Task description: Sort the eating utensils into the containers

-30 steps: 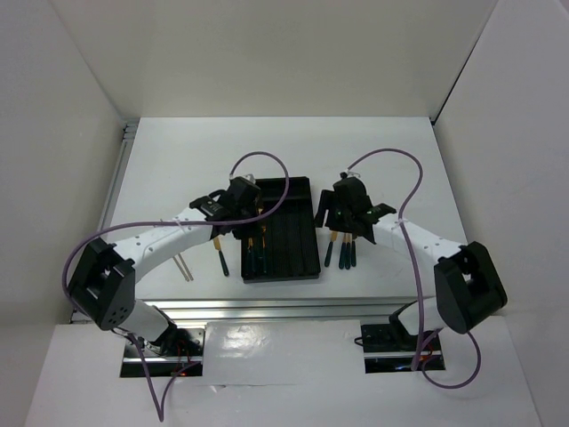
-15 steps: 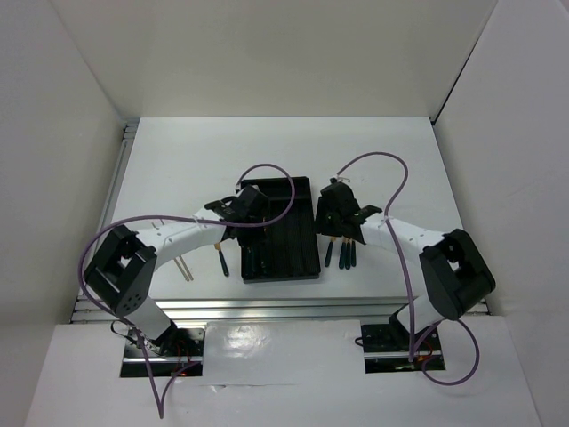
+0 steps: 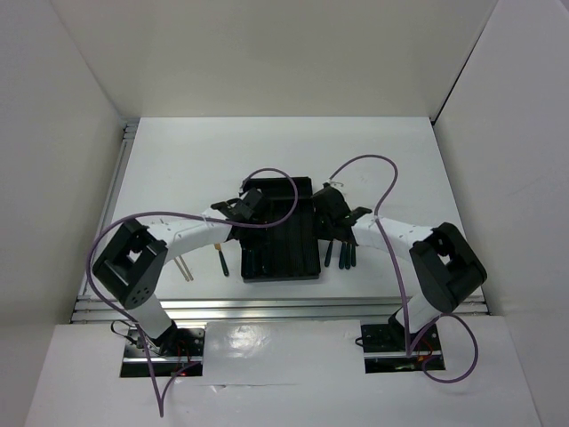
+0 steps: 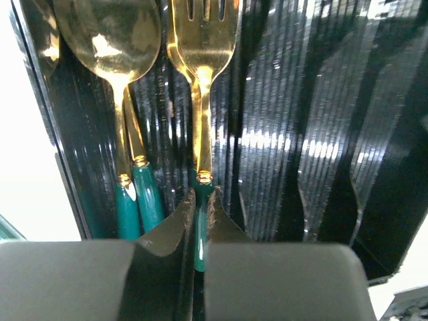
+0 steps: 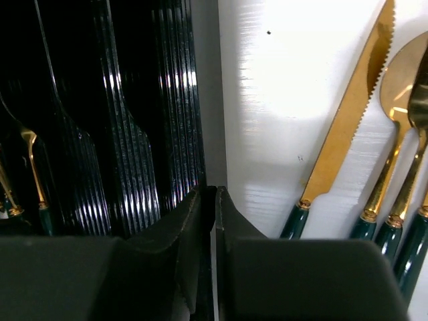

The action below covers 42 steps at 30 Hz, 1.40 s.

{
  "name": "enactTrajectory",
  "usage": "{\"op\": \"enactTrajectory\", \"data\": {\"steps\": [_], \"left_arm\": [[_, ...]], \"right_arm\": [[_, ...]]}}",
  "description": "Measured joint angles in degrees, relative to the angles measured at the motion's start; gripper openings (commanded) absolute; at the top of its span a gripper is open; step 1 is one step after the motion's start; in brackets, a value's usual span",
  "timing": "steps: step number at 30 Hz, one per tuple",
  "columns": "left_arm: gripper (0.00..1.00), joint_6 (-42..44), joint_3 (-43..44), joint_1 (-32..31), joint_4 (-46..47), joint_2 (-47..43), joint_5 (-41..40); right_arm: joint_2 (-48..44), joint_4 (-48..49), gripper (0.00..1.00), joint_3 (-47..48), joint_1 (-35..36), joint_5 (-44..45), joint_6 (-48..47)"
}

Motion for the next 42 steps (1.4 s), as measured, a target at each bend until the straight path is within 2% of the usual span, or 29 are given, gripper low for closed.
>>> {"op": "enactTrajectory", "data": {"steps": [18,21,22,27,30,36,40,42], "left_arm": [[0.00,4.9,0.8,0.1,-1.3,3.8,1.3],[0.09,5.3,1.3,0.0,-2.0,4.1,1.2],[0.17,5.7,1.5,0.0,-2.3,4.2,1.1],[0.38,6.5,3.1,0.0,-4.3,4.4,-0.2],[0.44,7.3,4.9,0.0,-5.4,4.4,-0.8],[0.45,8.1,8.9,0.0,-10.6,2.7,-2.1],[0.55,9.6,12.4,0.0,-13.4,-1.8,-3.1],[0.55,10.6,12.6,0.8,-13.7,-6.1,-2.8]], "right_arm": [[1.1,-3.4,0.05,2.1,4.0,5.0,3.8],[1.2,-3.5,0.05,2.1,4.0,5.2,4.3],[1.2,-3.5,0.05,2.1,4.1,5.2,4.4],[1.3,-3.5,0.05,2.1,4.2,5.2,4.7],[1.7,-3.8,0.04,2.6,4.3,5.2,4.9],[2.3,-4.2,0.03,3.5,4.5,5.0,4.8],[2.4,-4.2,0.03,3.5,4.5,5.0,4.8],[2.4,-4.2,0.03,3.6,4.5,4.9,4.7]]}}
